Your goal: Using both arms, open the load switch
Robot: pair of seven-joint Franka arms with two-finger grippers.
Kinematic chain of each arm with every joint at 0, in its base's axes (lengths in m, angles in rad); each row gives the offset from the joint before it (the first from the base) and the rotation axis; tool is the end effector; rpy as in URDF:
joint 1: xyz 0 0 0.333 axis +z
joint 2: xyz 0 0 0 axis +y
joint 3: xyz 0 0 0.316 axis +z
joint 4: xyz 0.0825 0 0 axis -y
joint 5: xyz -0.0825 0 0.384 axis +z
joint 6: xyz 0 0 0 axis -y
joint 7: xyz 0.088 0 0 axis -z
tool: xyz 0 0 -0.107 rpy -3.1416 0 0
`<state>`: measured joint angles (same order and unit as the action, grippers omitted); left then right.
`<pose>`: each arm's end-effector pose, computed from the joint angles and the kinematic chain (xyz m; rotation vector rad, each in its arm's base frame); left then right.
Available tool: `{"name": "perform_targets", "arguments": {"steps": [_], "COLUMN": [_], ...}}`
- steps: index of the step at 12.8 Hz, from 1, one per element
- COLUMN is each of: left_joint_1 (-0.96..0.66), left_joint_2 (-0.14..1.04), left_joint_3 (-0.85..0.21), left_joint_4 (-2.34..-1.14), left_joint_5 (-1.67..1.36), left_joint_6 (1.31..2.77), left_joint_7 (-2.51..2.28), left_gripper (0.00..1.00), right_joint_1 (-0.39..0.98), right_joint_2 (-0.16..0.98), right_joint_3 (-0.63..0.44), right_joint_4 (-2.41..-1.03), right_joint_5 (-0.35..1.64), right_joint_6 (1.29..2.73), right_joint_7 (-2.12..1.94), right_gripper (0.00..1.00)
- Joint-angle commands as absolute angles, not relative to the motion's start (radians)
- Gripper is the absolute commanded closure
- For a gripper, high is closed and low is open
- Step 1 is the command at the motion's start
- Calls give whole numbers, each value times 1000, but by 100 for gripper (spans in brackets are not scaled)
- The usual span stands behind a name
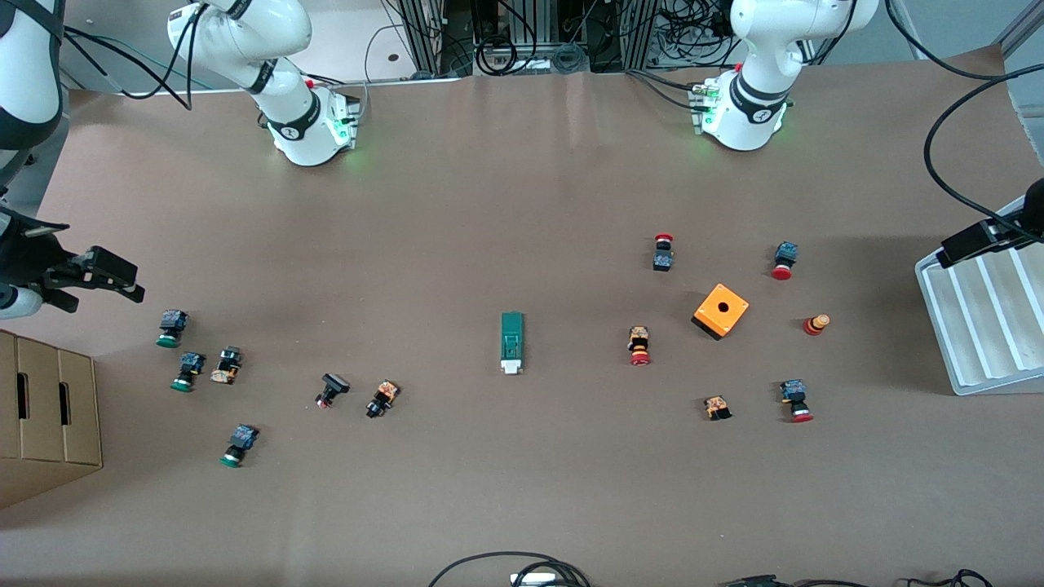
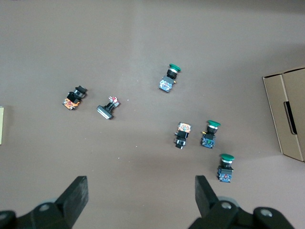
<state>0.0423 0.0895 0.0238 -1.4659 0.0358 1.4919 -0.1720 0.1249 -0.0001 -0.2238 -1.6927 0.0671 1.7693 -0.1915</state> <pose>0.5726 0.0413 0.6165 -3.0767 -0.3706 0.0951 0.5674 -0.0504 0.5845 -3.0817 -0.1262 -0.1319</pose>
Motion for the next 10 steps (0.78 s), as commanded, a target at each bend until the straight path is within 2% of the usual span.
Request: {"name": "perform_targets", "arguments": {"steps": [1, 10], "left_joint_1": [41, 34], "left_joint_2": [95, 140], "left_joint_3": [26, 23], "left_joint_4": [-1453, -1436], "left_joint_5": [35, 34], "left_joint_6": [1486, 1486], "left_joint_7": [-167, -169], "left_gripper": [0, 0], "right_joint_1": [123, 123], "right_joint_2": [-15, -14], "right_joint_3": [-218, -216], "right_joint_4": [-1695, -1694], "right_joint_5": [38, 26], "right_joint_6": [1747, 1747], "right_joint_7": [-179, -186], "right_gripper": [0, 0]}}
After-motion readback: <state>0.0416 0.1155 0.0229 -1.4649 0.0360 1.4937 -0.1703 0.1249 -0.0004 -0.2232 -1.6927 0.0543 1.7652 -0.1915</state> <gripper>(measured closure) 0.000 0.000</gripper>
